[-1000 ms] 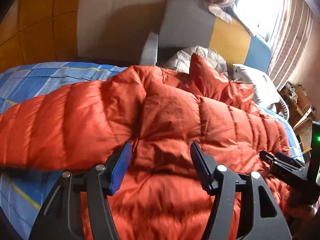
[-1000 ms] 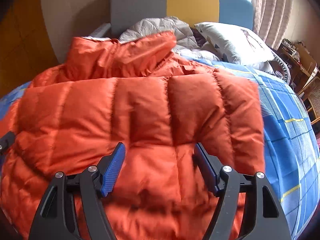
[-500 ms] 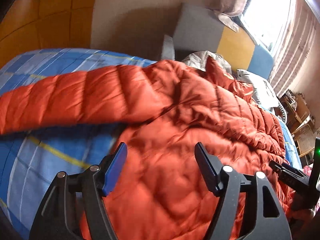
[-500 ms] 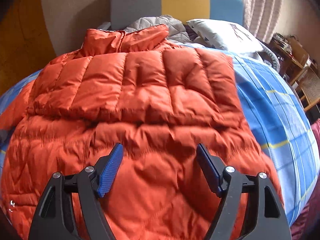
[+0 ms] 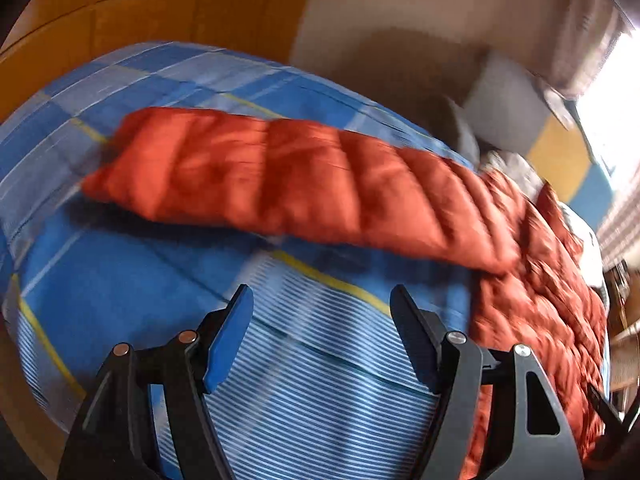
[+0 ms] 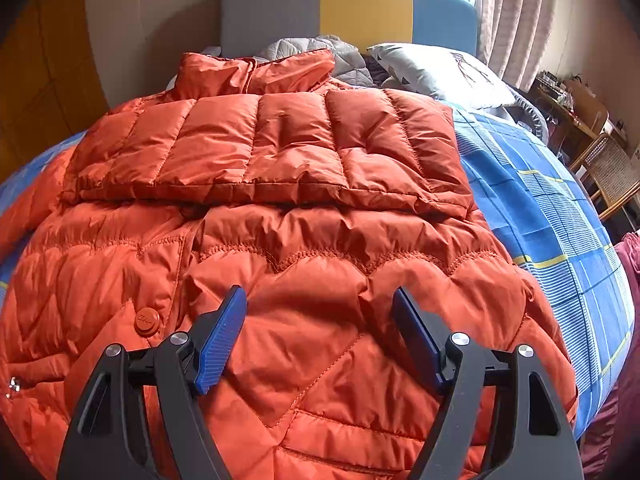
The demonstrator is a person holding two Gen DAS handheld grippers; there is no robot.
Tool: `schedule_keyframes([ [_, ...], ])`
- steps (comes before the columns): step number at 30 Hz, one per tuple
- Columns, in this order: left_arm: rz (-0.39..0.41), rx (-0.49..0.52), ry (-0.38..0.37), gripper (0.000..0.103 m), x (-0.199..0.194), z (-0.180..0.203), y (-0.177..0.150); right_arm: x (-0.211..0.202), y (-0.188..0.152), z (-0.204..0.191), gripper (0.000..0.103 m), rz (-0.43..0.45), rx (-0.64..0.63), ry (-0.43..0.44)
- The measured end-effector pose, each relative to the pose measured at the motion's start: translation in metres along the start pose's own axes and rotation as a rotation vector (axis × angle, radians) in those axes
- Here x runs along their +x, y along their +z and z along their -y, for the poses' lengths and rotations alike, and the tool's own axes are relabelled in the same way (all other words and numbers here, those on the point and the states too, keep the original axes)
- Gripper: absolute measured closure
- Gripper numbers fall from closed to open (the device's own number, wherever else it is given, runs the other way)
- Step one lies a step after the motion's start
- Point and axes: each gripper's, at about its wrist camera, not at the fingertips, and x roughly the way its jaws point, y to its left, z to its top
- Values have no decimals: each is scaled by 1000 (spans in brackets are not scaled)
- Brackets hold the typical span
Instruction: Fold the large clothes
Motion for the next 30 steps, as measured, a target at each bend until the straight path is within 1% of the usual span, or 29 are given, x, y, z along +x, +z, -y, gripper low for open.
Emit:
schedule_keyframes([
  [5,0,-57,34,32,10,-27,17,3,-1,-2,28,1,-10,-18],
  [12,-1,-161,21,32,25,-47,40,10,-3,-7,28,-13,-24,-36],
  [14,-4,-197,12,34,30,-52,43,12,-2,-8,28,-16,-28,-41],
  [15,-8,-220,14,38,34,-54,45,12,-2,-8,27,-17,-32,-44],
  [16,-16,-239,6,47,39,-57,47,13,-2,-8,27,-18,-34,-45],
  [17,-18,-245,11,63,41,-58,47,14,-2,-9,27,-20,-35,-47],
  [18,-11,-244,29,72,45,-58,48,15,-2,-9,27,-21,-35,-48],
  [19,-16,-241,20,88,48,-59,50,16,-2,-10,27,-23,-37,-49],
  [20,-17,-238,17,94,49,-59,51,16,-2,-10,27,-24,-39,-51],
  [22,16,-196,30,99,47,-52,54,17,-1,-11,27,-25,-44,-52],
  [24,39,-146,40,100,42,-41,57,18,-1,-11,27,-27,-43,-52],
  [30,92,5,-14,101,25,11,65,18,-1,-11,27,-31,-40,-50],
])
